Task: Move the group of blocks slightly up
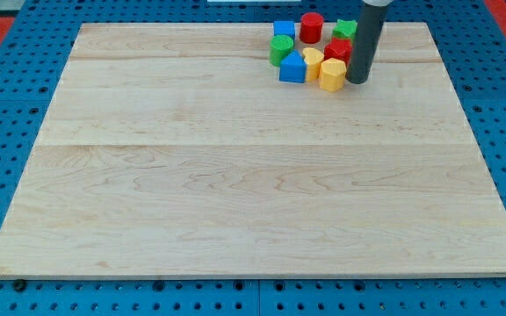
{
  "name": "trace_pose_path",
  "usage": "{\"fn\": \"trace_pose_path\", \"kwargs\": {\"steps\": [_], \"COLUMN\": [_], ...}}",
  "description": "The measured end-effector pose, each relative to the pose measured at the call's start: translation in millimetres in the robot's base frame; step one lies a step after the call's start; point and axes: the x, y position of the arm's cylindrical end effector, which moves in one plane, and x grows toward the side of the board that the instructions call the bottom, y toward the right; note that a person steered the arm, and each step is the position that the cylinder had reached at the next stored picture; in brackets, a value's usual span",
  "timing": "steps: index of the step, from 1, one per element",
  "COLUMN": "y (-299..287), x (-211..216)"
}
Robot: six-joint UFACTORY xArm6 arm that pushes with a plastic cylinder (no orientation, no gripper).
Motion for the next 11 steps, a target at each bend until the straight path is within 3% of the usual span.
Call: {"fn": "trace_pose_path", "kwargs": {"steps": [4, 5, 11], "y": [-25.9, -55.2, -58.0], "x": [37.0, 34.3, -4.3]}}
